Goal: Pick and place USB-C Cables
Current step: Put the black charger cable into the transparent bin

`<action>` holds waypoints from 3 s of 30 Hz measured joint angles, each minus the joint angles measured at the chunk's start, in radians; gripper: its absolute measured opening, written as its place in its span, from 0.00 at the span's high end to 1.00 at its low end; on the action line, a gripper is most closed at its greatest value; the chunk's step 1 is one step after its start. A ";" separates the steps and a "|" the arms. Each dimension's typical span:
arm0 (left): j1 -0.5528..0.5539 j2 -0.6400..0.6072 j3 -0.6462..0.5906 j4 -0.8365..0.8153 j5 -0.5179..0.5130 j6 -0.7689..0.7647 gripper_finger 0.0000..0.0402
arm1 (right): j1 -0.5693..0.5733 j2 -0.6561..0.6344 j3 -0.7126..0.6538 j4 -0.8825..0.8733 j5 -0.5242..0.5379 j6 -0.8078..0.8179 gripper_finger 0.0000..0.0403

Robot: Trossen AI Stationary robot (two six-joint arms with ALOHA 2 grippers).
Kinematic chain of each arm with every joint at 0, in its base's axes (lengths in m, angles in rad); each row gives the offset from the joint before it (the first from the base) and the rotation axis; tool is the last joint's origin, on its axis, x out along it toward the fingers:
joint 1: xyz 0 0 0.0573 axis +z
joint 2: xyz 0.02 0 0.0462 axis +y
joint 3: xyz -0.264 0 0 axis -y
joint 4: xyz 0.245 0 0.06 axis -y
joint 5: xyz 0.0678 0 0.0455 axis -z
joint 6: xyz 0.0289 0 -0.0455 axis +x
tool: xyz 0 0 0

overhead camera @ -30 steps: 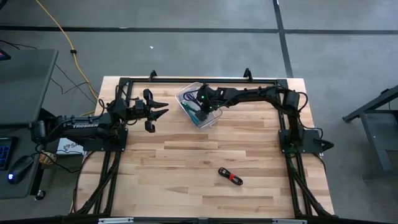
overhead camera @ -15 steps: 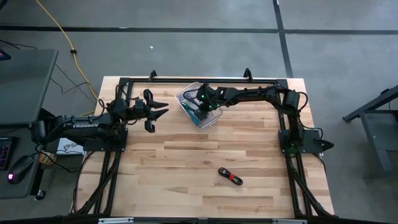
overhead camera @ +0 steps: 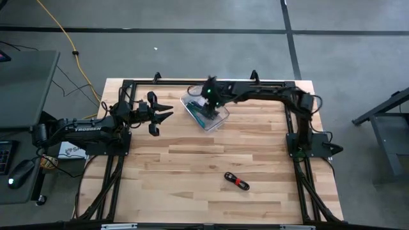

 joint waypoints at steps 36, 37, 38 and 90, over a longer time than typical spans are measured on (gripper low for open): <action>0.000 -0.007 0.000 -0.002 0.000 -0.053 0.78 | 0.120 -1.221 -1.295 1.244 0.051 -0.165 0.54; 0.000 -0.007 0.000 -0.001 0.000 -0.053 0.78 | 0.120 -1.221 -1.294 1.239 0.050 -0.165 0.54; 0.000 -0.007 0.000 -0.002 0.000 -0.053 0.78 | 0.120 -1.221 -1.294 1.232 0.050 -0.165 0.54; 0.000 -0.007 0.000 -0.006 0.001 -0.113 0.78 | 0.813 -0.733 -0.619 0.111 0.215 0.487 0.54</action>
